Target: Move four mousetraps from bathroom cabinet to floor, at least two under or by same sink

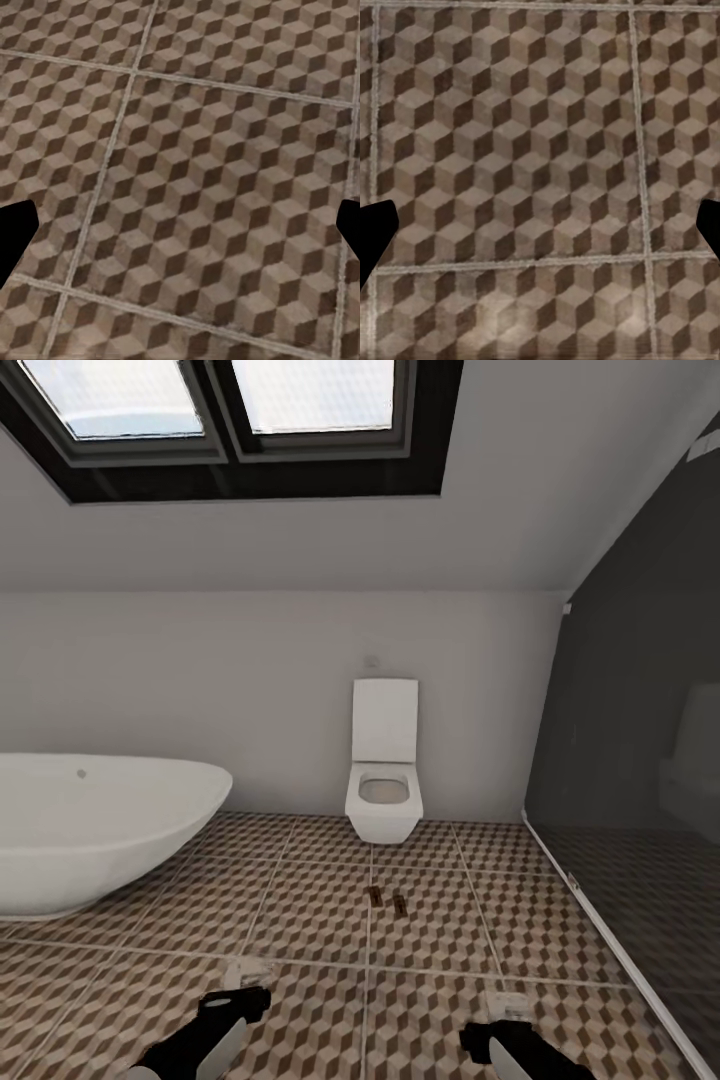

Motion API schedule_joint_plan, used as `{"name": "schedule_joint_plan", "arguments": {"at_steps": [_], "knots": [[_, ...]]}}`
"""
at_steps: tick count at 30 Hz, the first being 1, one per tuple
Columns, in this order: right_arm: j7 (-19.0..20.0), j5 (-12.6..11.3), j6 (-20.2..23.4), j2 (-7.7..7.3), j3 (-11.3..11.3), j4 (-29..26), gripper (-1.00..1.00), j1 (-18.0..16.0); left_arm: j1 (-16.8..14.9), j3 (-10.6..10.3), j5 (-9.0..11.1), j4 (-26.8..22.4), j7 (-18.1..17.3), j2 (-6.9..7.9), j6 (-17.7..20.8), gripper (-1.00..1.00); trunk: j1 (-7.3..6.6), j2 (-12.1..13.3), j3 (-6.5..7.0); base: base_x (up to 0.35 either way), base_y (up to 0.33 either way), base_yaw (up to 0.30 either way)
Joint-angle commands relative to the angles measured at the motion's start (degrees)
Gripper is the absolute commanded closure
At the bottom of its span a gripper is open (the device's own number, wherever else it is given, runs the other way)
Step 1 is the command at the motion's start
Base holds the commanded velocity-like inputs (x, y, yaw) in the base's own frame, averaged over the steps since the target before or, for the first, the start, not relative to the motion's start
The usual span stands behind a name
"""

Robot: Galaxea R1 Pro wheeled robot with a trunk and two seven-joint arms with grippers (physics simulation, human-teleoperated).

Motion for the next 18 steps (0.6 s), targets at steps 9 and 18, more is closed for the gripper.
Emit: {"name": "schedule_joint_plan", "arguments": {"at_steps": [9, 18], "knots": [[-0.4, -0.5, -6.6, 1.48, 0.5, 4.8, -1.00, 3.5, 2.8, -0.9, 0.3, 7.2, 0.5, -3.14, -7.9, -1.00, -1.99, 3.6, 1.56, 0.000, 0.000, 0.000], [-0.4, -0.6, -11.4, 2.11, 0.4, 9.4, -1.00, 4.9, 6.1, -1.6, 0.4, 9.2, 0.5, -4.05, -11.6, -1.00, -3.97, 7.2, 3.18, 0.000, 0.000, 0.000]]}}
